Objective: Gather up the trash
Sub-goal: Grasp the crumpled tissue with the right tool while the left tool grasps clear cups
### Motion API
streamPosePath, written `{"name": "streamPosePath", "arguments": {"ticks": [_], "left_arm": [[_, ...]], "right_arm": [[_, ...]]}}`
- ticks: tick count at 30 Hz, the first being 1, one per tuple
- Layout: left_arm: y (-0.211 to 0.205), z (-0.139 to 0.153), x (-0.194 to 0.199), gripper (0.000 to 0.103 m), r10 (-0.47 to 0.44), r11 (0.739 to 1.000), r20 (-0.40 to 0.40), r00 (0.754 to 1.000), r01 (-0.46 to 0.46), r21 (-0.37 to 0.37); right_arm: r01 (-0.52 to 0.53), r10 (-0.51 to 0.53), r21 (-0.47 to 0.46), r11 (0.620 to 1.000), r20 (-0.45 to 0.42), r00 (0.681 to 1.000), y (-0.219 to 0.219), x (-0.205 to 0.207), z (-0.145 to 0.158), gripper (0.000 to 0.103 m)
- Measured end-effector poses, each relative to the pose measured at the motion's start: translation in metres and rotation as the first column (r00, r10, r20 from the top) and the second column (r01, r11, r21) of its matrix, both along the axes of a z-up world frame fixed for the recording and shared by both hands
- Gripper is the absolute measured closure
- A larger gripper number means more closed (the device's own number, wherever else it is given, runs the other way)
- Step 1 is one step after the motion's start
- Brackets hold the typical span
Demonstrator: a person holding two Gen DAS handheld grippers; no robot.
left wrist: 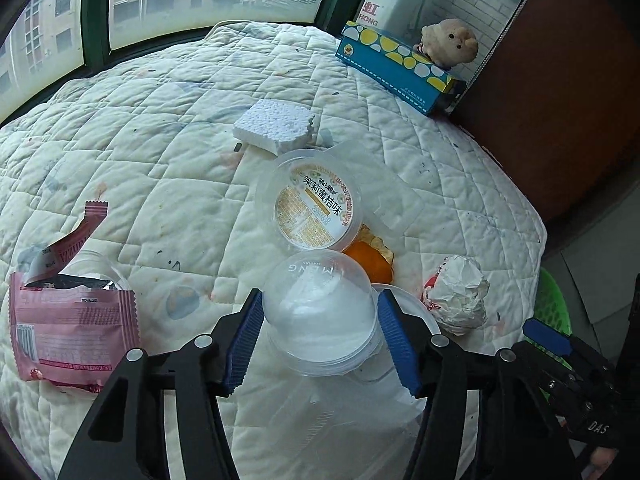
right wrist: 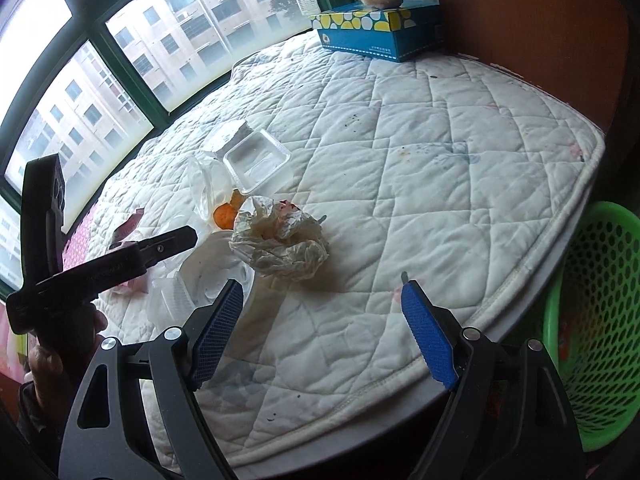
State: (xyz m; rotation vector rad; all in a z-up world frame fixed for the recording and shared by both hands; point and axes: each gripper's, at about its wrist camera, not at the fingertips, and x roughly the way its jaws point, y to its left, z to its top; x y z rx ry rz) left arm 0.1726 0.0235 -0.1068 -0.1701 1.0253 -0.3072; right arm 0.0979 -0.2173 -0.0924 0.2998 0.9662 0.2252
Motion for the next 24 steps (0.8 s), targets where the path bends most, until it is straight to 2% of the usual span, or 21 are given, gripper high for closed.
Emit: {"name": "streamPosePath", "arguments": {"ticks": [6, 14, 17, 19, 24], "left_arm": [[0.014, 0.016, -0.009, 0.047, 0.02, 1.0, 0.038, 0.999, -0.019, -0.023], [0.032, 0.036, -0.017, 0.047, 0.045, 0.999, 0.086, 0.995, -0.044, -0.014], [0.034, 0.038, -0.02, 0.047, 0.046, 0.999, 0.093, 0.995, -0.045, -0.011], [0.035, 0.038, -0.021, 0.047, 0.047, 0.999, 0.091, 0.995, -0.046, -0.01], [0.031, 0.038, -0.024, 0.047, 0.043, 0.999, 0.089, 0.995, -0.042, -0.012]], "right_arm": [[-0.02, 0.021, 0.05, 0.999, -0.011, 1.0, 0.015, 0.02, -0.006, 0.022], [-0.028, 0.029, 0.048, 0.998, -0.017, 0.999, 0.033, 0.045, -0.017, 0.022], [-0.026, 0.027, 0.048, 0.999, -0.031, 0.999, 0.036, 0.052, -0.023, 0.031], [-0.02, 0.021, 0.031, 0.999, -0.037, 0.999, 0.038, 0.053, -0.026, 0.041], [-0.012, 0.013, 0.044, 0.999, -0.014, 1.0, 0.03, 0.045, -0.021, 0.045]]}}
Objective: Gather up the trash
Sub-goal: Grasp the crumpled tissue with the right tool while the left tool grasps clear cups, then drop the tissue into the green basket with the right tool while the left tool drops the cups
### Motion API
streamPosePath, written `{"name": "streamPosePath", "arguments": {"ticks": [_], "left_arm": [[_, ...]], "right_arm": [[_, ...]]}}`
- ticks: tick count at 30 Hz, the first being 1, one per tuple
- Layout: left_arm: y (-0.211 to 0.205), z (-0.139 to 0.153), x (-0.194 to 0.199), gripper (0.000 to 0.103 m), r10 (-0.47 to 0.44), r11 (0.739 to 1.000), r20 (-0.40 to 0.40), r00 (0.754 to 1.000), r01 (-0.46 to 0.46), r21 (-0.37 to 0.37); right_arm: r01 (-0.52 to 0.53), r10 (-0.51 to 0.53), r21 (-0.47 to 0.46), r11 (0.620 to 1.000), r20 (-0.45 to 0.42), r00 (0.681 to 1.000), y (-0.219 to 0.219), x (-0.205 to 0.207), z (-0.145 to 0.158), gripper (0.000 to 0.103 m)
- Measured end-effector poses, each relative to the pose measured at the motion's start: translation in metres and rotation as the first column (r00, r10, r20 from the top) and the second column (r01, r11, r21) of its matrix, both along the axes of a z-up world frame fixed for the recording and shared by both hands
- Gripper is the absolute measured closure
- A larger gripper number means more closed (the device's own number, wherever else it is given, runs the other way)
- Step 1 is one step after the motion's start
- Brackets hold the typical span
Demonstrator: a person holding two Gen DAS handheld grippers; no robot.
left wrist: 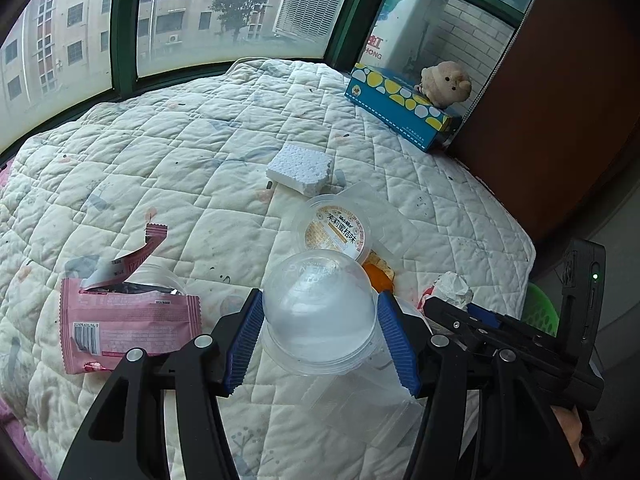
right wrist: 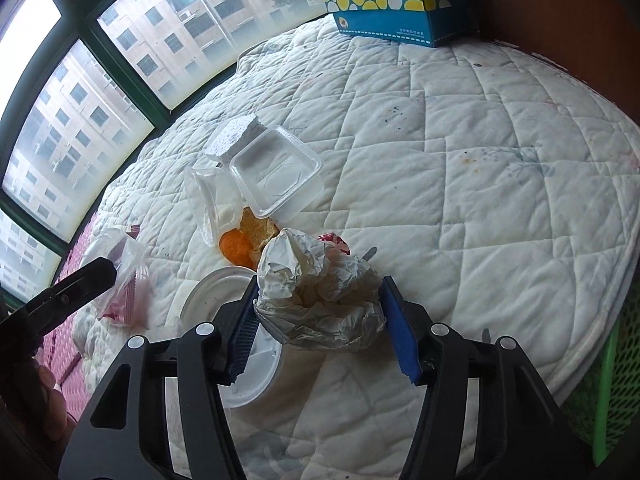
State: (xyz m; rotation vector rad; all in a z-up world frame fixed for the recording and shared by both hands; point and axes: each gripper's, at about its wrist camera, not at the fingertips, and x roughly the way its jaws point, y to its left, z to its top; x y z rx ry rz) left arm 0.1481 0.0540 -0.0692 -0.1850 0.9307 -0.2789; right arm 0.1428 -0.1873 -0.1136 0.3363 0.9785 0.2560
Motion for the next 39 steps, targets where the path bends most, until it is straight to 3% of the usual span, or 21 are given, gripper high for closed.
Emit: {"name": "streamPosePath", "arguments": {"ticks": [16, 39], "left_arm": [[-0.067, 0.017, -0.025, 0.047, -0.121, 0.993, 0.04, 0.992, 0.121, 0.014], [-0.207, 0.019, -0.045, 0.047, -0.34, 0.94, 0.027, 0.94, 0.339, 0.025]], "right_arm": [[0.065, -0.06, -0.053, 0.996, 0.09, 0.994, -0.05, -0.055, 0.031, 0.045], [0.287, -0.281, -0.104, 0.952, 0.071, 0.957, -0.186, -0.12, 0.021, 0.045]]}}
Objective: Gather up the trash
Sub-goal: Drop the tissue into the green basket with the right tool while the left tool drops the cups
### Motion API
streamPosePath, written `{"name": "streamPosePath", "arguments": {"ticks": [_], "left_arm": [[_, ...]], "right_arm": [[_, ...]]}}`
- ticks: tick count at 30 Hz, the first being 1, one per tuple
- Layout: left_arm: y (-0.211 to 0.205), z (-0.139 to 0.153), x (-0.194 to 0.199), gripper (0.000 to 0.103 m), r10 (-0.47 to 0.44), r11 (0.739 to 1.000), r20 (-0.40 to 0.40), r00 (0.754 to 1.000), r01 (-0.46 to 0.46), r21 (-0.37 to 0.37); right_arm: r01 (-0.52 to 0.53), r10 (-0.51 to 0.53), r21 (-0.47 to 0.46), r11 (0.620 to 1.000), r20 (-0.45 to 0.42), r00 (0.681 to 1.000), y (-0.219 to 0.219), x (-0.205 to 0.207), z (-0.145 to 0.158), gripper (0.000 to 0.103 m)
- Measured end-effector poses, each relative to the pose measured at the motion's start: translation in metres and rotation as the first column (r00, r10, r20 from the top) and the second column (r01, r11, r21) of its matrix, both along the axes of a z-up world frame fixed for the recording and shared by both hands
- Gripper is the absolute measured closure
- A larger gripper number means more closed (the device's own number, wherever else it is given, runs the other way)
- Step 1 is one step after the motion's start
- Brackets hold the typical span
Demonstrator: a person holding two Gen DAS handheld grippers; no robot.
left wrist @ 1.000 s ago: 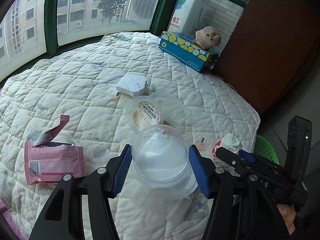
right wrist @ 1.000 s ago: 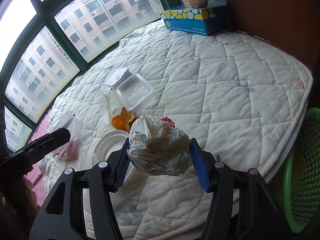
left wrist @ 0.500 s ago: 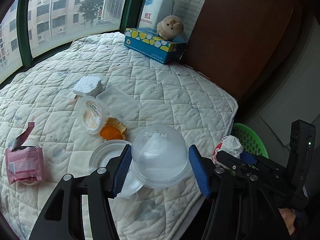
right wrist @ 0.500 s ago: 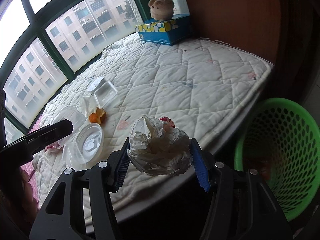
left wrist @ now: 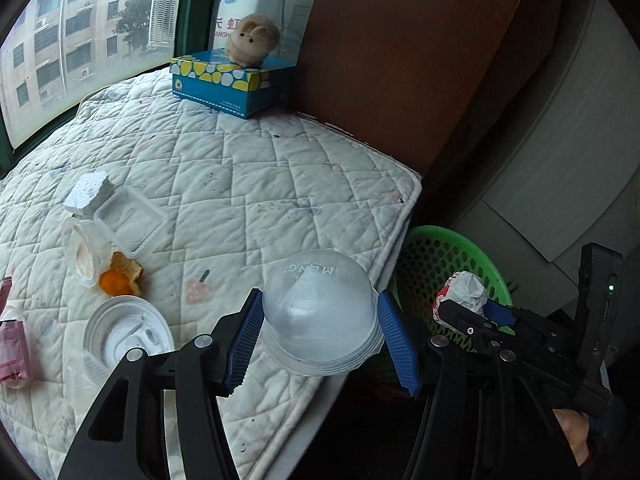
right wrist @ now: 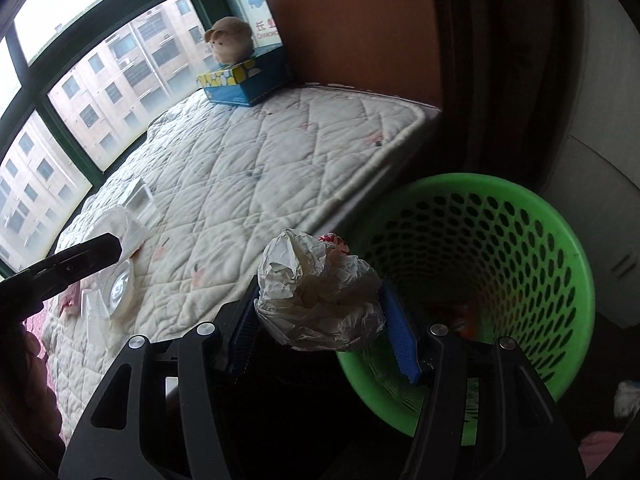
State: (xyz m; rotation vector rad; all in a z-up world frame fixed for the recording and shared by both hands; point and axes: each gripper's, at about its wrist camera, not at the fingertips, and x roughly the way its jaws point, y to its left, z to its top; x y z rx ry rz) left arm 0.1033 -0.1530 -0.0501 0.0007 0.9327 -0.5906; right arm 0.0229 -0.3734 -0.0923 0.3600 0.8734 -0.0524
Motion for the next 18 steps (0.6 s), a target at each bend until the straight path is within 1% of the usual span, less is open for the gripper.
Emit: {"name": "streamPosePath", "arguments": {"ticks": [12, 14, 16, 18], "left_arm": [[-0.066, -0.009, -0.007, 0.047, -0.097, 0.995, -0.022, 0.995, 0.098, 0.024], [-0.074, -0.011, -0.008, 0.047, -0.108, 0.993, -0.022, 0.994, 0.109, 0.034], [-0.082, -0.013, -0.008, 0.047, -0.117, 0.992, -0.029, 0.993, 0.118, 0.037], [-0.089, -0.015, -0.009, 0.047, -0.124, 0.991, -0.035, 0.992, 0.125, 0.038]], "right_arm": [[0.118, -0.119, -0.022, 0.993, -0.035, 0.992, -0.061, -0.027, -0.011, 0.042], [0.133, -0.134, -0.02, 0.991, -0.039, 0.99, -0.069, -0.03, -0.013, 0.04], [0.146, -0.146, -0.021, 0.989, -0.045, 0.988, -0.075, -0.032, -0.014, 0.034], [0.158, -0.159, -0.015, 0.987, -0.04, 0.986, -0.082, -0.037, -0.015, 0.032]]}}
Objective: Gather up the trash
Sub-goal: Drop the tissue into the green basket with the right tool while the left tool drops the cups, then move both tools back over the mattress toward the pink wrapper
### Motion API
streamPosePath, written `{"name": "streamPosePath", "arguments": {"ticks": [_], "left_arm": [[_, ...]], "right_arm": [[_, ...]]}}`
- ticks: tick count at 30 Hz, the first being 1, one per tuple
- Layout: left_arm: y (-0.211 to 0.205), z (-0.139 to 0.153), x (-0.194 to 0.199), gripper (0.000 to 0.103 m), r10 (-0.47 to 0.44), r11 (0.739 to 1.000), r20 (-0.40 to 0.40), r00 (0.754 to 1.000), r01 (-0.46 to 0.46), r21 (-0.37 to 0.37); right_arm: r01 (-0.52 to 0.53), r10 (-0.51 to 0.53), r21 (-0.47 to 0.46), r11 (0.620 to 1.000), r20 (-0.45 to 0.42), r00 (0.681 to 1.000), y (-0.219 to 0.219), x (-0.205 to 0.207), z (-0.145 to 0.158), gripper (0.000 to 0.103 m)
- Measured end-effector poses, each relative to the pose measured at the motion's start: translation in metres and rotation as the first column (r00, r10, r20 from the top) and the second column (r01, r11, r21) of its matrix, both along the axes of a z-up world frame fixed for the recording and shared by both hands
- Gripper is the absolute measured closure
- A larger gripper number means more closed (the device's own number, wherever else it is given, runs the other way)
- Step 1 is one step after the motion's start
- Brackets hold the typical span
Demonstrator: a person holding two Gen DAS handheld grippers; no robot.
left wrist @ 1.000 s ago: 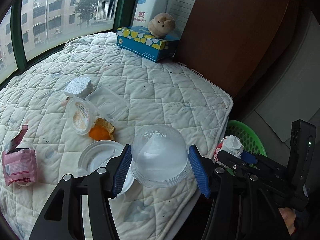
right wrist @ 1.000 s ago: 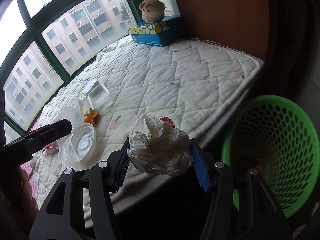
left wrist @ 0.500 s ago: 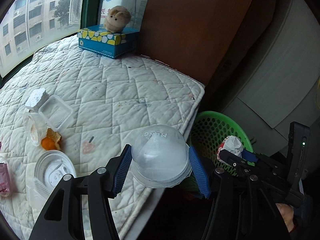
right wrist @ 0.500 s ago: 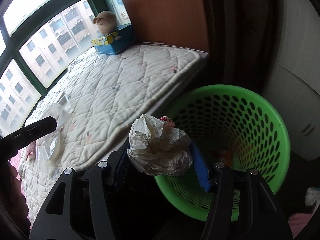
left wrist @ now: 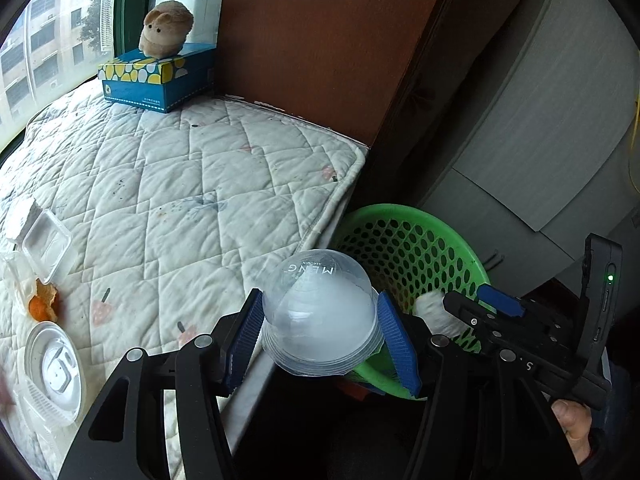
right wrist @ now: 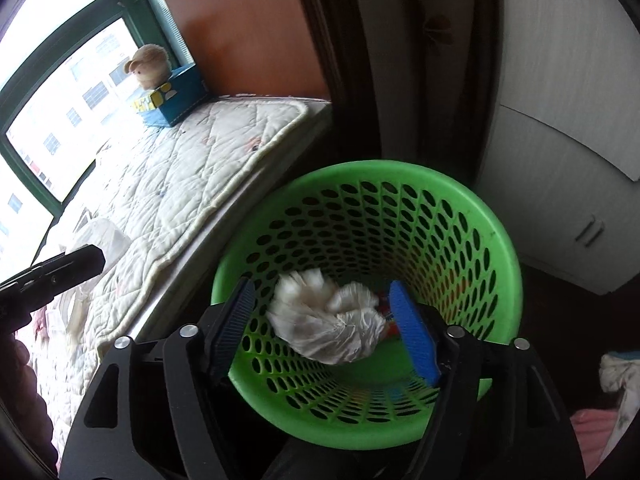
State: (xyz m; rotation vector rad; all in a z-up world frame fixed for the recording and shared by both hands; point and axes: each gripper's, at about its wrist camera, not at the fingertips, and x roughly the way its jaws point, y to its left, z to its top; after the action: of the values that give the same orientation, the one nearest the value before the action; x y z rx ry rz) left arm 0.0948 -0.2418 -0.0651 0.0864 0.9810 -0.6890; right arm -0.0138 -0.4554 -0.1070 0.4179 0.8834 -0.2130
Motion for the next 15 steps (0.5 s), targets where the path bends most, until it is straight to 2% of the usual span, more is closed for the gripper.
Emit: {"name": "streamPosePath", "arguments": {"ticks": [15], "left_arm": [[-0.058, -0.03, -0.012, 0.046, -0.077, 0.995, -0.042, 0.996, 0.08, 0.066]], "right_arm": [[0.083, -0.083, 0.003, 0.997, 0.064, 0.994, -0.031, -0.036, 0.016, 0.031]]}}
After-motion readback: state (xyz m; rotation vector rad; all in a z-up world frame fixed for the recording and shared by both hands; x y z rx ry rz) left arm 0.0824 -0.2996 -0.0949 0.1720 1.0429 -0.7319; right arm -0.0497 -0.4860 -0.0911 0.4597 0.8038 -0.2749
